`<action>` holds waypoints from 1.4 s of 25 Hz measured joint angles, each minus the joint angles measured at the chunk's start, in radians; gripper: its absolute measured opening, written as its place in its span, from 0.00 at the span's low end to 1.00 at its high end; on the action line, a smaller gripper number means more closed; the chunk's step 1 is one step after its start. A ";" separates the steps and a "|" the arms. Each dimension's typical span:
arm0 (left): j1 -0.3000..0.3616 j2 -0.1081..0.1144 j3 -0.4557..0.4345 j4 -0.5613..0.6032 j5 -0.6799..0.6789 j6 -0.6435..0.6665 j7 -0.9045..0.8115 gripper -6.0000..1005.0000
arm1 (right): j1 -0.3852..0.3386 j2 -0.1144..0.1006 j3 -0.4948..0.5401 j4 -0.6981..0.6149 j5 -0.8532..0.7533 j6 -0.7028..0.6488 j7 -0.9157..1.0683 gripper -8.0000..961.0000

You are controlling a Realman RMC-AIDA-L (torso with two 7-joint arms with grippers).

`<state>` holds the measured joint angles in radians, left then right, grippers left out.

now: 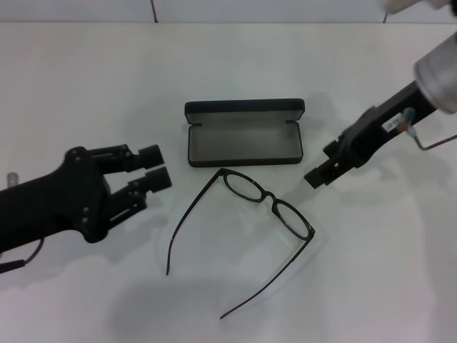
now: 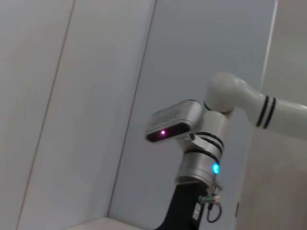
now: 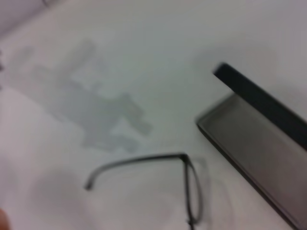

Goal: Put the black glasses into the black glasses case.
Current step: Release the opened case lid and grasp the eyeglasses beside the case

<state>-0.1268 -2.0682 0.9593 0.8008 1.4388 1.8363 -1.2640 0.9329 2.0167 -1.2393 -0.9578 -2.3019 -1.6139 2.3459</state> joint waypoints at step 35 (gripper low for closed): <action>-0.001 -0.007 -0.013 -0.247 0.015 -0.008 0.244 0.28 | 0.229 0.011 -0.491 0.387 0.293 0.378 0.088 0.52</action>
<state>-0.1282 -2.0756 0.9464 0.5538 1.4540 1.8284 -1.0201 1.1616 2.0278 -1.7299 -0.5708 -2.0085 -1.2355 2.4344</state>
